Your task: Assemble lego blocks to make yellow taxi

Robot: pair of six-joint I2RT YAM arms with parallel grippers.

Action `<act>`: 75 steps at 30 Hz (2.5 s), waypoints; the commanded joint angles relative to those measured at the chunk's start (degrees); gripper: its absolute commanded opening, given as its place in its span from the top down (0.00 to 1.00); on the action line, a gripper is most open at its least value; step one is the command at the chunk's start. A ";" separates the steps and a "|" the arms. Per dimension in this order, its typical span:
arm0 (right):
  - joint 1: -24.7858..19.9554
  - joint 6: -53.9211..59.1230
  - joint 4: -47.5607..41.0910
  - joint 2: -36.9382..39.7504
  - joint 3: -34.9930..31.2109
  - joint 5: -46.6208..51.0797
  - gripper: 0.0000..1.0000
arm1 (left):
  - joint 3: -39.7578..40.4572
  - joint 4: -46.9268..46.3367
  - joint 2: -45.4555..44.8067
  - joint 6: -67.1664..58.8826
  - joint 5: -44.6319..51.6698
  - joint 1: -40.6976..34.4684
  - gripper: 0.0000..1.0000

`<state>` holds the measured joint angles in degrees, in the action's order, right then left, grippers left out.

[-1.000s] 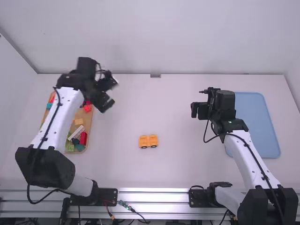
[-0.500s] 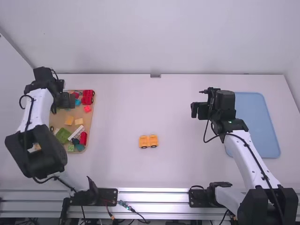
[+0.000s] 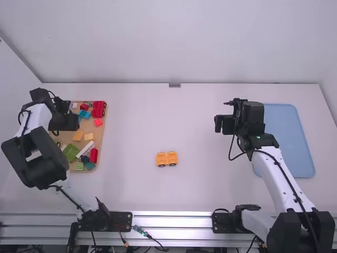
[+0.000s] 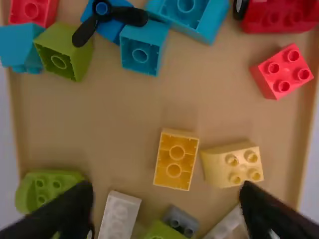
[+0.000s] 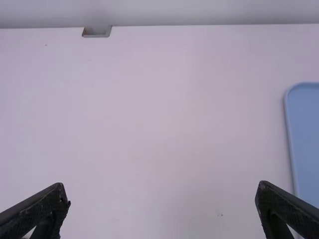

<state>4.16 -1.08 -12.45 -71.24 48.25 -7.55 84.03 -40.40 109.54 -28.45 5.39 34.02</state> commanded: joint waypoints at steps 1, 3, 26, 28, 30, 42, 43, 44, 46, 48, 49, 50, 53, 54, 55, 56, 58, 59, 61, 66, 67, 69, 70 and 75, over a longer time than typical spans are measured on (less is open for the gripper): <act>-0.04 -0.22 0.00 0.28 1.25 -0.15 0.01 | -0.11 0.44 0.97 -0.66 4.72 1.62 0.37; -0.04 -0.26 -0.02 0.28 1.25 -0.17 0.01 | -0.11 0.79 1.76 -0.66 4.98 2.08 0.31; -0.04 -0.63 -0.04 0.26 1.25 -0.13 0.01 | -0.11 4.00 10.69 -3.61 5.66 1.92 0.37; -0.04 -0.66 -0.02 0.26 1.25 -0.15 0.01 | -0.11 4.88 11.31 -3.61 5.84 1.92 0.37; 0.02 -0.63 -0.02 0.28 1.25 -0.15 0.01 | -0.11 5.01 11.57 -3.64 6.08 1.86 0.38; 2.12 0.00 0.46 0.28 1.25 -0.11 0.01 | -0.11 3.92 12.71 0.91 4.07 1.22 0.48; 2.29 0.00 0.57 0.28 1.25 -0.09 0.01 | -0.11 3.52 12.71 1.54 3.37 1.22 0.51; 2.29 0.00 0.59 0.28 1.25 -0.11 0.01 | -0.11 3.48 12.71 1.65 3.08 1.22 0.51; 2.19 0.00 0.57 0.26 1.25 -0.09 0.01 | -0.11 3.17 12.71 1.94 2.54 0.72 0.51; 2.10 0.00 0.50 0.26 1.25 -0.13 0.01 | -0.11 3.13 12.71 1.96 2.51 0.57 0.53; 2.16 0.00 0.42 0.26 1.25 -0.11 0.01 | -0.11 3.17 12.71 1.98 2.51 0.46 0.54; 2.27 0.00 0.42 0.28 1.25 -0.11 0.01 | -0.11 3.19 12.71 1.96 2.58 0.46 0.53; 2.16 0.00 0.39 0.26 1.25 -0.07 0.01 | -0.11 2.91 12.71 2.37 2.67 0.35 0.54; 2.16 0.02 0.39 0.26 1.25 -0.09 0.01 | -0.11 2.80 12.71 2.37 2.69 0.35 0.54; 2.16 0.00 0.42 0.28 1.25 -0.09 0.01 | -0.11 2.60 12.71 2.40 2.51 0.35 0.54; 2.16 0.00 0.42 0.28 1.25 -0.13 0.01 | -0.11 2.47 12.71 2.40 2.51 0.35 0.54; 2.16 0.00 0.39 0.26 1.25 -0.09 0.01 | -0.11 1.99 12.71 2.40 2.54 0.37 0.53; 2.16 0.02 0.42 0.28 1.25 -0.11 0.01 | -0.11 1.82 12.71 2.42 2.51 0.37 0.53; 2.16 0.02 0.42 0.26 1.25 -0.13 0.01 | -0.11 1.38 12.71 2.37 2.49 0.37 0.53; 2.21 0.00 0.39 0.28 1.25 -0.11 0.01 | -0.11 2.08 12.71 5.57 -1.33 0.04 0.56; 2.23 0.02 0.39 0.26 1.25 -0.04 0.01 | -0.13 2.04 12.71 5.33 -1.38 0.04 0.57; 2.21 0.00 0.39 0.26 1.25 0.11 0.01 | -0.44 2.34 12.71 5.41 -1.62 0.09 0.58; 2.21 0.02 0.39 0.28 1.25 0.04 0.01 | -0.70 2.78 12.71 5.41 -1.55 0.09 0.58; 2.23 0.00 0.39 0.28 1.25 0.07 0.01 | -3.87 6.49 12.71 5.41 -1.60 0.09 0.58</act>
<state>6.33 -1.02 -12.03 -71.24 48.25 -7.53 82.37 -33.82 121.38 -23.46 4.36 34.63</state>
